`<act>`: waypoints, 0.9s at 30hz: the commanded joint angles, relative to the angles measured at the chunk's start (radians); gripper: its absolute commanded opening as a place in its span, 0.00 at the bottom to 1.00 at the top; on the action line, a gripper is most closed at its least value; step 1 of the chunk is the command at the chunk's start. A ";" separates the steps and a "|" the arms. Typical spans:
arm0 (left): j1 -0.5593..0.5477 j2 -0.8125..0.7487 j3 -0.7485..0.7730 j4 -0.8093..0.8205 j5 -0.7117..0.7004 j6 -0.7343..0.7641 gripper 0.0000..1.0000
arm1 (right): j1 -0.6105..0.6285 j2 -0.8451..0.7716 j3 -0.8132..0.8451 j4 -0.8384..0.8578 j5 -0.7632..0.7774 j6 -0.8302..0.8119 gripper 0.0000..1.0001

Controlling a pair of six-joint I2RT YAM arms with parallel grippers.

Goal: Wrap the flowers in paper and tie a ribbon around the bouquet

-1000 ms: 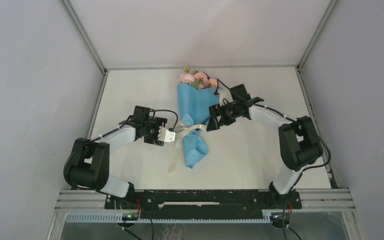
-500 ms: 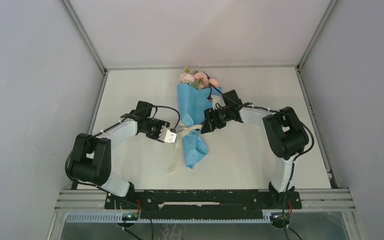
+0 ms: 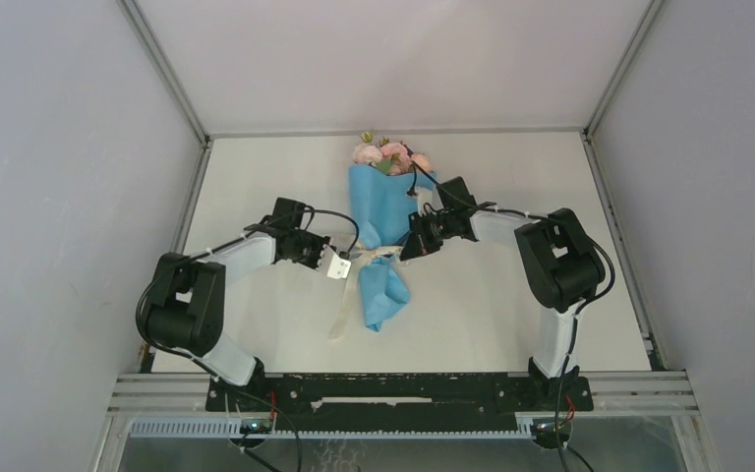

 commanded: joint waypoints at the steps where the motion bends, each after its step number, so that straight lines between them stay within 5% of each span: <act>1: -0.005 -0.010 -0.016 0.023 0.003 0.024 0.00 | -0.002 -0.009 0.008 0.000 -0.026 -0.008 0.00; 8: 0.056 0.004 -0.025 0.298 -0.076 -0.060 0.00 | -0.005 -0.045 -0.028 -0.104 0.004 -0.014 0.00; 27: 0.136 0.241 0.210 0.263 -0.130 0.072 0.00 | -0.024 -0.009 -0.119 -0.329 0.049 0.065 0.00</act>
